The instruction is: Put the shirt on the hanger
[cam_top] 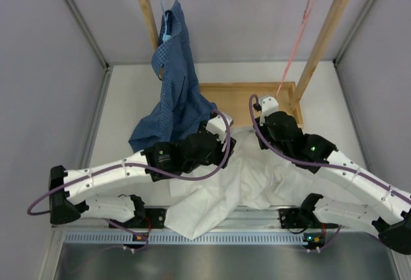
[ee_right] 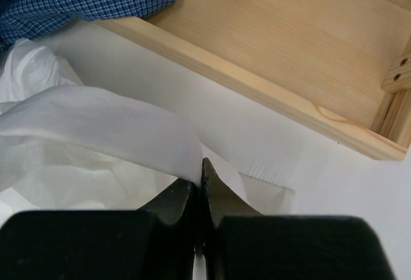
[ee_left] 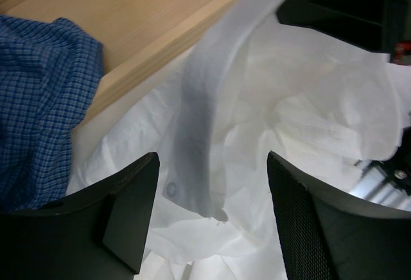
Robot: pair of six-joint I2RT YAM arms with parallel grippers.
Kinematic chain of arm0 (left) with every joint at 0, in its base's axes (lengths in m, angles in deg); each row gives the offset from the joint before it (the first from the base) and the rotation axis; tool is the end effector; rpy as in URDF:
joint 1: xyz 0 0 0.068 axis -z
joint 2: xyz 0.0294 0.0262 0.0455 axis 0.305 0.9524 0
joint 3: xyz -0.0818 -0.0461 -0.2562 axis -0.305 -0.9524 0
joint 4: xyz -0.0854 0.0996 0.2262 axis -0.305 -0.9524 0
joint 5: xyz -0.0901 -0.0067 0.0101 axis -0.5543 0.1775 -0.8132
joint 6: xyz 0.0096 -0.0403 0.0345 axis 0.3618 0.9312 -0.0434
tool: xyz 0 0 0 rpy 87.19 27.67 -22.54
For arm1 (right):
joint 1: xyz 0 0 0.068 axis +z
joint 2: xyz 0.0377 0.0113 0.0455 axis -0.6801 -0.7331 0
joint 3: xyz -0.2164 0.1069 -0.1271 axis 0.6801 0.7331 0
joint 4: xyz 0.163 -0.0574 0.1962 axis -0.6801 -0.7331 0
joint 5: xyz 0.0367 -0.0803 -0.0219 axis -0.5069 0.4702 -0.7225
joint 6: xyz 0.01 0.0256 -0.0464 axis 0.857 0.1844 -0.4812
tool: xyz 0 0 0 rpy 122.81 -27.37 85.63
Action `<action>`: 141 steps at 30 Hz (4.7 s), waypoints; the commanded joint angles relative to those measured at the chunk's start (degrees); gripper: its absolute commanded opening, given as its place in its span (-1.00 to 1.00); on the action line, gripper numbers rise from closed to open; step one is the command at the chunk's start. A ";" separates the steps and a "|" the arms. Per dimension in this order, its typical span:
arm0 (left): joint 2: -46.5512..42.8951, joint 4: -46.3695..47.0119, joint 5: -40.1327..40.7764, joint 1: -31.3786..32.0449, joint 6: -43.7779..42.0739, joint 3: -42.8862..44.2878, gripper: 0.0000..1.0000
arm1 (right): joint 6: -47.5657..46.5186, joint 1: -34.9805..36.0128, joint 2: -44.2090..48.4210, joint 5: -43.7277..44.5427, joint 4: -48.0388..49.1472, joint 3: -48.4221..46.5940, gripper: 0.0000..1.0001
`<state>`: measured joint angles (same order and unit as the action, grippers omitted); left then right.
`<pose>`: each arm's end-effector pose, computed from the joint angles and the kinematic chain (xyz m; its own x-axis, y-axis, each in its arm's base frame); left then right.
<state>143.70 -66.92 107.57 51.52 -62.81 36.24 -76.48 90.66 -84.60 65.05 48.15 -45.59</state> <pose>0.1050 -0.2401 0.3430 -0.4169 0.2319 -0.8789 0.6528 0.7492 -0.1120 0.1477 0.1455 0.3234 -0.4706 -0.2591 -0.8435 -0.4390 0.8980 -0.0309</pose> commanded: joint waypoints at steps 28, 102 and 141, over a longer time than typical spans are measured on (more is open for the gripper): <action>4.28 0.69 6.55 -0.98 -0.13 1.22 -0.62 | 0.77 -2.46 0.53 -3.78 -1.90 -2.41 -1.00; -6.88 9.57 0.39 -0.90 19.65 -19.17 -1.00 | -8.28 -30.94 -12.83 -8.78 -3.57 -45.03 -1.00; 10.52 10.09 -5.50 -22.52 30.81 -5.81 -1.00 | -1.35 -22.77 37.17 -45.62 -29.75 0.05 -1.00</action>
<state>153.93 -59.89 103.25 29.86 -34.27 28.33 -79.96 66.18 -48.71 17.23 22.55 -46.83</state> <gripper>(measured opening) 0.024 0.006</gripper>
